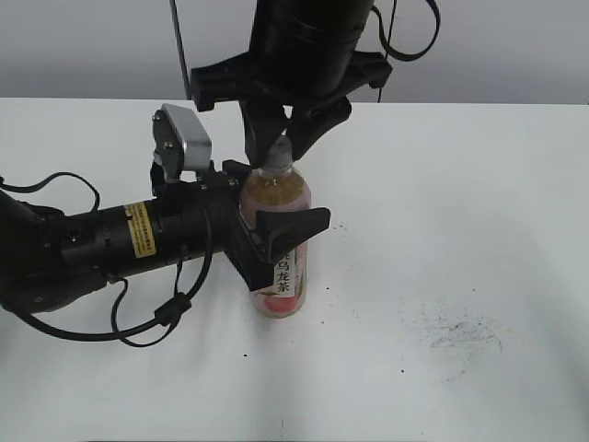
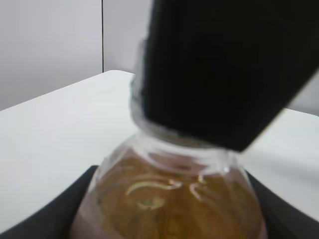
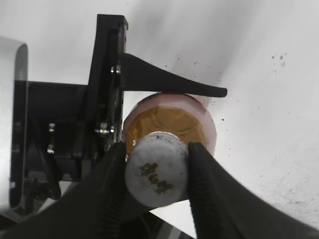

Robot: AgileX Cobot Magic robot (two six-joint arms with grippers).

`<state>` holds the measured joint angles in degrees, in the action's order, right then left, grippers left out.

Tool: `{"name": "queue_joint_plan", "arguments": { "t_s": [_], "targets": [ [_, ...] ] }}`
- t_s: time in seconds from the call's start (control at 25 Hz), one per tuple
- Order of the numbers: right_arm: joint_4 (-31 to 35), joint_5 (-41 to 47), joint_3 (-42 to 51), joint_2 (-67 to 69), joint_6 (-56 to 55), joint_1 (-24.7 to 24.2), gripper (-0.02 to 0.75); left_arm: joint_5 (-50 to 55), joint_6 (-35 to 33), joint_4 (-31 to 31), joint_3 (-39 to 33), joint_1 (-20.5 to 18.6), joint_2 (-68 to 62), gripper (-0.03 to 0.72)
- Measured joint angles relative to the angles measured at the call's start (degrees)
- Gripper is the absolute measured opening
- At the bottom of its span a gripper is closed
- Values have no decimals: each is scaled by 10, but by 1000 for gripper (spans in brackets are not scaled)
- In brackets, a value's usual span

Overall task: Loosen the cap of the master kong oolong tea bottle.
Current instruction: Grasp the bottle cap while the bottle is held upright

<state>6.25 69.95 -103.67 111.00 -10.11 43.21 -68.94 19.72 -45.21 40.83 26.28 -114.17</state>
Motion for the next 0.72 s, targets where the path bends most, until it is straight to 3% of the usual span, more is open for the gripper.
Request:
{"name": "queue_joint_plan", "arguments": {
  "t_s": [0.16, 0.72],
  "targets": [
    [1, 0, 0, 0, 152, 0, 281, 0, 0, 0, 0, 0, 0, 445],
    [12, 2, 0, -2, 900, -2, 276, -3, -3, -7, 0, 0, 0, 445]
  ]
}}
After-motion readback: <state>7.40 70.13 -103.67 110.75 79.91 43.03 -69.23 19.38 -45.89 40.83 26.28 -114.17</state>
